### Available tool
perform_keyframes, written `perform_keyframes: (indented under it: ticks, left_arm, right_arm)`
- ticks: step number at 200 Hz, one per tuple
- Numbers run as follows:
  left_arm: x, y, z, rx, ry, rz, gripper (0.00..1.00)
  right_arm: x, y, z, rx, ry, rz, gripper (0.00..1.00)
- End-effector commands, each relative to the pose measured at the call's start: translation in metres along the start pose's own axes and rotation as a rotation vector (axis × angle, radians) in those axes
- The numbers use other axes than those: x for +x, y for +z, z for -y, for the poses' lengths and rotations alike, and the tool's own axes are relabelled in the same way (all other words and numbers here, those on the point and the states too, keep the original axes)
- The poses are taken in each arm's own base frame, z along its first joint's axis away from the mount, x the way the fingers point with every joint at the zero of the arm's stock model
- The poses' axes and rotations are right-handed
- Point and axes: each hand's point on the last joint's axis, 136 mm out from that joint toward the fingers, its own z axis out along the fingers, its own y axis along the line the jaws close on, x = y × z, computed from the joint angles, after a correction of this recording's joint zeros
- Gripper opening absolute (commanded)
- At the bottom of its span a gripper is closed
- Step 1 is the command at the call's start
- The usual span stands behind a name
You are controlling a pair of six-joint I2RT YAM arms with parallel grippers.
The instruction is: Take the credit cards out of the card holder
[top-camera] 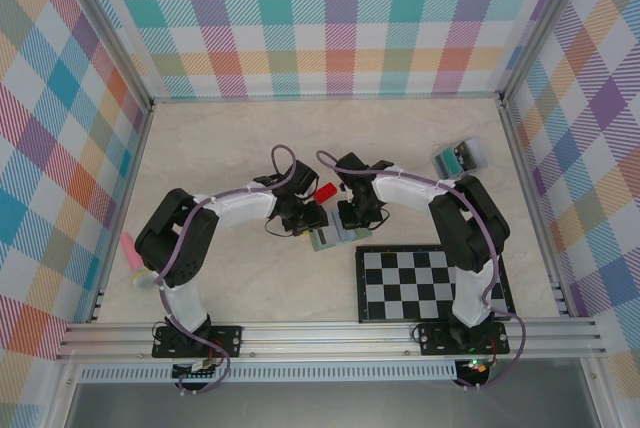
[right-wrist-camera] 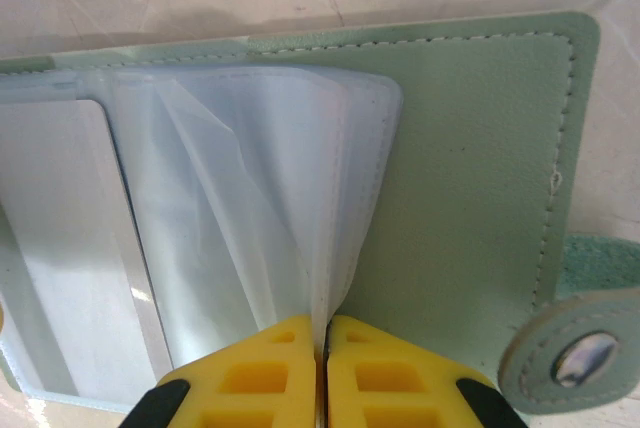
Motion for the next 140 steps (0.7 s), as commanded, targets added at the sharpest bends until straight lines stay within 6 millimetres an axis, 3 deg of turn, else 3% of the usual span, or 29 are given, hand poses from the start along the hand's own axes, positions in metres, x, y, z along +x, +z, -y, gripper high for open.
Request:
perform_keyframes:
  ticks: [1, 42, 140]
  left_arm:
    - [0.005, 0.001, -0.003, -0.020, -0.001, -0.010, 0.39]
    - [0.005, 0.002, 0.004, 0.011, 0.003, -0.014, 0.33]
    - [0.010, 0.015, 0.009, 0.041, -0.017, -0.064, 0.35]
  right_arm:
    - [0.016, 0.003, 0.006, 0.030, 0.016, -0.058, 0.09]
    - [0.016, 0.003, 0.006, 0.030, 0.016, -0.059, 0.09]
    - [0.018, 0.004, 0.007, 0.028, 0.015, -0.062, 0.09]
